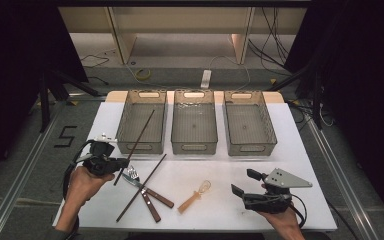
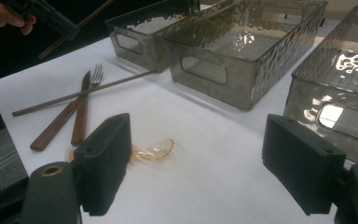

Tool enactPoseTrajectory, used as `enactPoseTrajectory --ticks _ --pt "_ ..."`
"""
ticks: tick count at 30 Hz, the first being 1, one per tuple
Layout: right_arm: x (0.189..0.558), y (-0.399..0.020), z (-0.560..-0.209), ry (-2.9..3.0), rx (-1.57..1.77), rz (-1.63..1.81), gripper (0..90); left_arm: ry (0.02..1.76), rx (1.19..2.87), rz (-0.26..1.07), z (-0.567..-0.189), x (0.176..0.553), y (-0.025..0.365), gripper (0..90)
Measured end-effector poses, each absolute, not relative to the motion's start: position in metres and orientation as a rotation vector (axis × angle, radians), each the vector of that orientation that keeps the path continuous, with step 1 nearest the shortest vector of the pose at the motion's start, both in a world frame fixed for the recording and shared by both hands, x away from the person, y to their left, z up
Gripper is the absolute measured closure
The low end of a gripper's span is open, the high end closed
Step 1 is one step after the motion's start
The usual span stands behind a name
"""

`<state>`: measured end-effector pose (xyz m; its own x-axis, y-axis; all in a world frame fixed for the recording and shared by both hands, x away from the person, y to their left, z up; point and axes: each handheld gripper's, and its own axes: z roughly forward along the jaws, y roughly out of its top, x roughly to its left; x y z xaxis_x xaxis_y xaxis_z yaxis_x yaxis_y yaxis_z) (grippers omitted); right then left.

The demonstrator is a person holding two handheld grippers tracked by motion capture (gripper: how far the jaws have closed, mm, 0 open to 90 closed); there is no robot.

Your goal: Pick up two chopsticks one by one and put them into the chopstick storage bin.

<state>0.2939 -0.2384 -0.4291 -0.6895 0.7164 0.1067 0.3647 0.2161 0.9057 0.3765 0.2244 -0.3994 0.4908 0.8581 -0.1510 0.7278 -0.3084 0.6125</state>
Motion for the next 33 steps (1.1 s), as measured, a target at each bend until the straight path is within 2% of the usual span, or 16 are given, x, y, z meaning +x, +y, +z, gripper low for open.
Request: enactPoseTrajectory --ticks 14,33 --pt "0.295 -0.238 -0.431 2.165 1.016 1.457 24.8 1.327 2.048 0.322 -0.395 0.408 0.222 84.3" --pt "0.294 -0.238 -0.43 2.165 1.018 1.459 24.9 1.358 1.967 0.373 -0.375 0.47 0.218 84.3"
